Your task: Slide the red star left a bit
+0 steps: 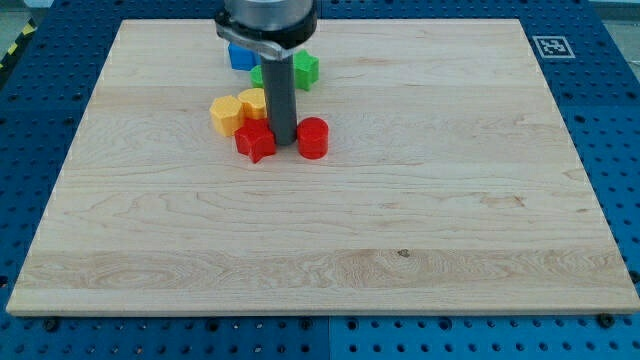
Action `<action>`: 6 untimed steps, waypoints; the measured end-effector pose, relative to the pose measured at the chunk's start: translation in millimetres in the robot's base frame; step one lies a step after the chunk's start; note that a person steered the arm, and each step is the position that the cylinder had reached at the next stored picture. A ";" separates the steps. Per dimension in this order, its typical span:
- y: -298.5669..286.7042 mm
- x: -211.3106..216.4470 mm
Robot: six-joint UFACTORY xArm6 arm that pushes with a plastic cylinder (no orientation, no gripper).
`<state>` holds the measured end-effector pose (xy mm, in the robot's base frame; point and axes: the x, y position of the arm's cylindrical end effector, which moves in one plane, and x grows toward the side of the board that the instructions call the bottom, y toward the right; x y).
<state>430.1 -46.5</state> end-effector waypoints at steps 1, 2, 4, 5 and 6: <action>12.4 12.4; 57.0 26.7; 35.6 27.0; -55.3 27.0; -131.0 13.3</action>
